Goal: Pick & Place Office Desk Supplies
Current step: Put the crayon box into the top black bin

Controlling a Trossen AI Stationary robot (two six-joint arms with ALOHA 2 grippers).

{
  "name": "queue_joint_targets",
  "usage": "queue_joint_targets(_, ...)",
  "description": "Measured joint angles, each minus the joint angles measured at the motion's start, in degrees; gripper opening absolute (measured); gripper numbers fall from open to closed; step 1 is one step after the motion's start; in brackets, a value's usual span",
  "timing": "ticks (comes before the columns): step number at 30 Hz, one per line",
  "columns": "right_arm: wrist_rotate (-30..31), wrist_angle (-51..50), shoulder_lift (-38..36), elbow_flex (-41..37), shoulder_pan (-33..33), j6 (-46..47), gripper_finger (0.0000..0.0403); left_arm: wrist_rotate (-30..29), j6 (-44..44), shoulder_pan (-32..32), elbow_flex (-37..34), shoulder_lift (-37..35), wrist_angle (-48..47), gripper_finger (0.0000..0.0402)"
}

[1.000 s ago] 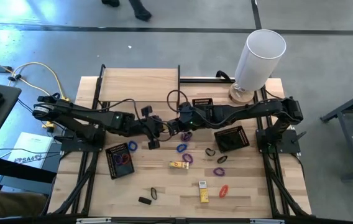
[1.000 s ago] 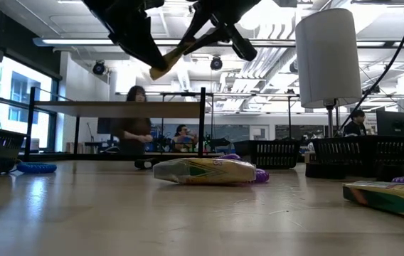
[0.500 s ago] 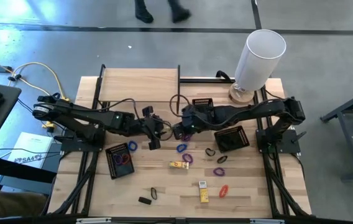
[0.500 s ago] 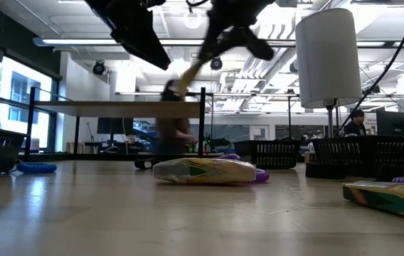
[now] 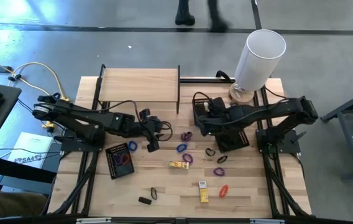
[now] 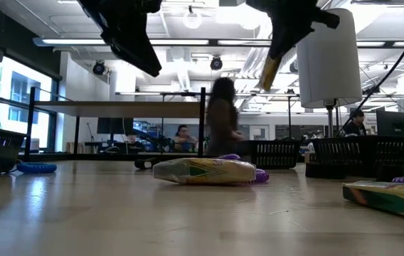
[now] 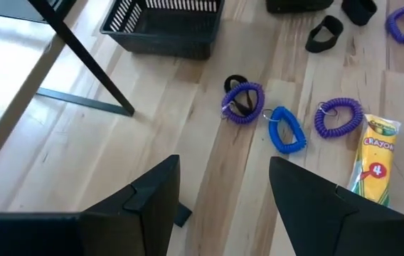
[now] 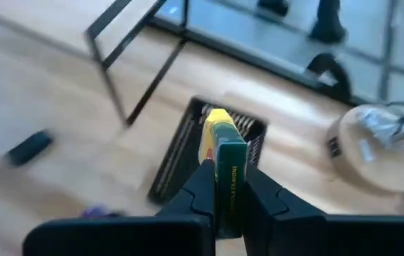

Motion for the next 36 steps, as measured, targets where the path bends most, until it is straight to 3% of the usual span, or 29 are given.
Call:
queue_joint_targets(6,2.59,0.92,4.49,-0.08,-2.67,-6.04,0.0021,1.98,-2.11,0.0,0.0,0.0,-1.55,0.0207)
queue_joint_targets(9,7.13,2.28,5.78,-2.59,-1.5,-4.89,0.0021,2.63,-3.93,0.0,0.0,0.0,-3.38,0.0207)
queue_joint_targets(13,7.63,5.61,5.89,-8.24,-1.78,-2.46,0.0021,3.43,-6.37,0.0,0.0,0.0,-6.35,0.0207)
queue_joint_targets(17,4.9,14.97,5.89,-14.15,-3.97,-3.69,0.0021,4.15,-7.24,0.0,0.0,0.0,-7.18,0.0207)
queue_joint_targets(22,0.86,31.61,5.89,-19.23,-6.17,-12.12,0.0022,5.32,-8.01,-0.02,0.0,0.0,-8.02,0.0207)
queue_joint_targets(26,0.87,32.5,5.87,-20.75,-8.88,-9.49,0.0024,6.18,-9.45,-0.02,0.0,0.0,-9.08,0.0207)
queue_joint_targets(30,-3.14,34.97,5.87,-21.9,-11.13,-13.54,0.0034,6.59,-11.0,-0.02,-0.02,0.0,-10.26,0.0207)
queue_joint_targets(36,-6.84,42.72,5.89,-24.7,-12.06,-19.31,0.0084,6.74,-11.07,-0.02,-0.04,0.0,-10.29,0.0207)
